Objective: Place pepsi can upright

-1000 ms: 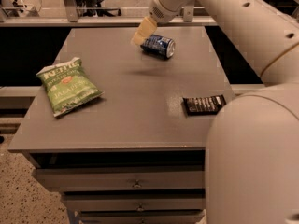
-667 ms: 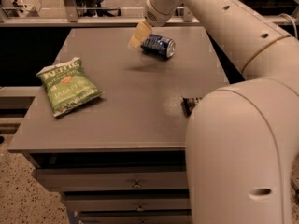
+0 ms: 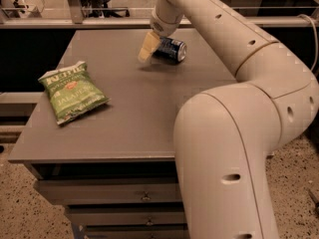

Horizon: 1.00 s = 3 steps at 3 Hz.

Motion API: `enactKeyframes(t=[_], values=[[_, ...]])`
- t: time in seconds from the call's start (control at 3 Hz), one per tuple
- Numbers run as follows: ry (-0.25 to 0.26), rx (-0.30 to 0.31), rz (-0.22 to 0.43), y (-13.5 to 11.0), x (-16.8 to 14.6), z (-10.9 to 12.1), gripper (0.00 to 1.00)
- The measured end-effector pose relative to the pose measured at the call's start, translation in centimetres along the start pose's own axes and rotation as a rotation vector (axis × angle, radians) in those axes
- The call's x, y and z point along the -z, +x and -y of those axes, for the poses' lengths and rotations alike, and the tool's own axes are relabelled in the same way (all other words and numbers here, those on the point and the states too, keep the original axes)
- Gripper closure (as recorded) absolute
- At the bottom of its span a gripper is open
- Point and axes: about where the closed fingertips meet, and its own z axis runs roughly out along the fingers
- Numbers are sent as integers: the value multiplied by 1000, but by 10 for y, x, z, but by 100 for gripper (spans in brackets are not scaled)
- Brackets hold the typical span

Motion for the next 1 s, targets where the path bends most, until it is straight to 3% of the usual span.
enactKeyframes(t=[0.33, 1.0], values=[[-4, -4, -53, 12, -13, 4, 0], [-4, -2, -80, 19, -14, 13, 41]])
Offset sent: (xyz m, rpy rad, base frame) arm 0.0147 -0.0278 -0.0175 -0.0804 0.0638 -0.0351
